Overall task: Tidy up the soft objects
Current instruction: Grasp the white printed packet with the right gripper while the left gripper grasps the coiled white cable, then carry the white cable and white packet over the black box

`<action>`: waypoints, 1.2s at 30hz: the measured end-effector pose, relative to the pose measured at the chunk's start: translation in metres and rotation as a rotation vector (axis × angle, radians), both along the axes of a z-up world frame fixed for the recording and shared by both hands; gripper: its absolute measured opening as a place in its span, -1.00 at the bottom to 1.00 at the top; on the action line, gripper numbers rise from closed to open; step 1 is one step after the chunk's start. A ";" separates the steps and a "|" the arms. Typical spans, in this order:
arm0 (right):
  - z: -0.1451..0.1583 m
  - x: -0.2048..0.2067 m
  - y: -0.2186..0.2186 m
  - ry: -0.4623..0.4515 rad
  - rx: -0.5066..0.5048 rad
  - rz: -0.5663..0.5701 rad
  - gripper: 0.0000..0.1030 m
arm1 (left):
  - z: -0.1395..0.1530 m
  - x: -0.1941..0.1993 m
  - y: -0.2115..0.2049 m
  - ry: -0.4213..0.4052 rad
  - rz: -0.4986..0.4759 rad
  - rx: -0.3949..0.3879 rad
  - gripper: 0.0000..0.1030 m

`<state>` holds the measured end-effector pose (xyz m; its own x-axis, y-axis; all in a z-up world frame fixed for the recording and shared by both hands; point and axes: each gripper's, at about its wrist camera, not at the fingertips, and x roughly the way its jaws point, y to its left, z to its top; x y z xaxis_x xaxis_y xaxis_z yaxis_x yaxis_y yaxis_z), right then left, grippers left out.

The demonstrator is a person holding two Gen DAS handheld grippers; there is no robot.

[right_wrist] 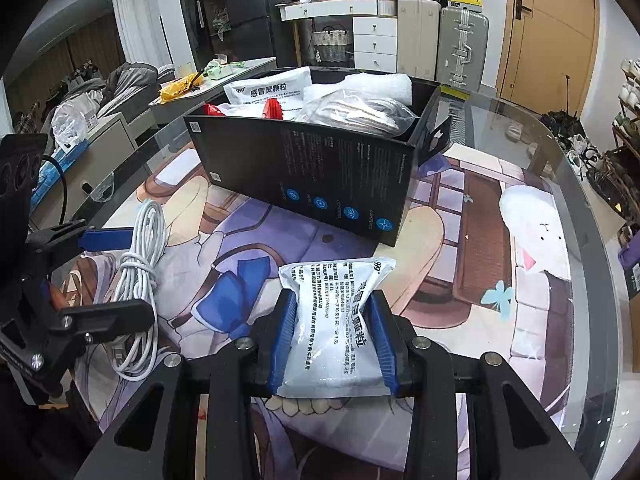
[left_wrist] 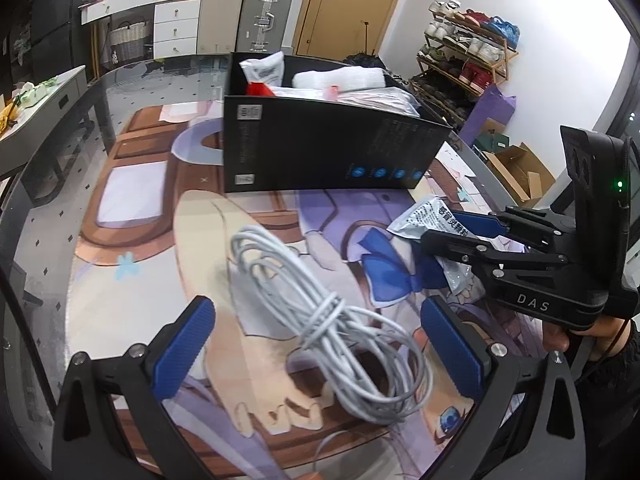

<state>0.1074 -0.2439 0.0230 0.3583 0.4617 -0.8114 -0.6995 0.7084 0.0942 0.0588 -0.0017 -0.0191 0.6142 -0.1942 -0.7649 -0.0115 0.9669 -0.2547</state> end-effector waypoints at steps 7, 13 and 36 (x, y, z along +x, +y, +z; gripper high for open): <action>-0.001 0.000 0.000 0.002 0.005 0.003 -0.27 | -0.003 0.002 -0.009 0.019 0.010 0.066 1.00; -0.002 0.001 0.000 0.001 0.004 0.001 -0.27 | -0.005 0.002 -0.015 0.014 0.002 0.117 0.97; -0.001 -0.007 0.003 -0.018 -0.024 0.041 -0.25 | 0.008 -0.010 -0.002 -0.095 0.007 0.086 -0.25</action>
